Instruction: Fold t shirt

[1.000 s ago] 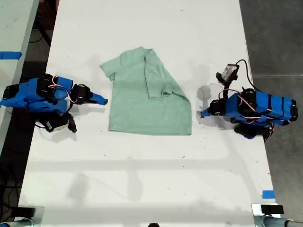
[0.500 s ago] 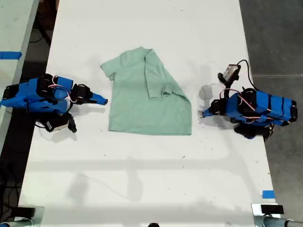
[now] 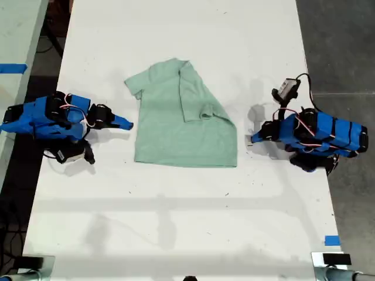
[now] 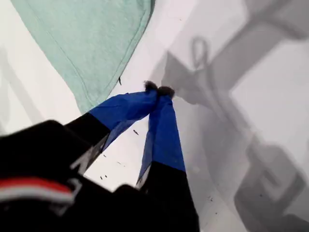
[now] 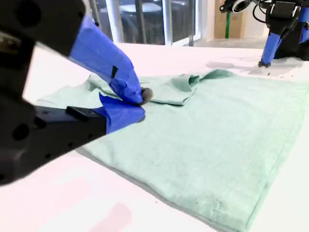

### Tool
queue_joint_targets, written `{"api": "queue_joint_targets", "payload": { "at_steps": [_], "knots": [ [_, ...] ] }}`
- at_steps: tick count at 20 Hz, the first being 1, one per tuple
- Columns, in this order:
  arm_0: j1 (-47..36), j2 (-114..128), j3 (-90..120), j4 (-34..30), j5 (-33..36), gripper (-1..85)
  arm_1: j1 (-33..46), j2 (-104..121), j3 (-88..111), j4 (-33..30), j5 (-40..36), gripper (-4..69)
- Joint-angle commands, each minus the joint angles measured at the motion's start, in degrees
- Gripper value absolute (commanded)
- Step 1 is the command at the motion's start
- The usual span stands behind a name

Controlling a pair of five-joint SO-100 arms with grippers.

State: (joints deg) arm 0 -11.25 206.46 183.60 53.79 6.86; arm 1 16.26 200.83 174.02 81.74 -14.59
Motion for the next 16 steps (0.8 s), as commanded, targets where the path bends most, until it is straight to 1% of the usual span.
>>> {"api": "queue_joint_targets", "payload": {
  "at_steps": [1, 16],
  "knots": [
    [-1.1, 0.3, 0.6, -0.5, -1.0, -0.1, 0.2, 0.3, 0.7, -0.4, 0.4, -0.3],
    [-1.5, 0.3, 0.6, -0.5, -1.0, -0.1, 0.8, 0.3, 0.7, -0.4, 0.2, -0.3]
  ]
}}
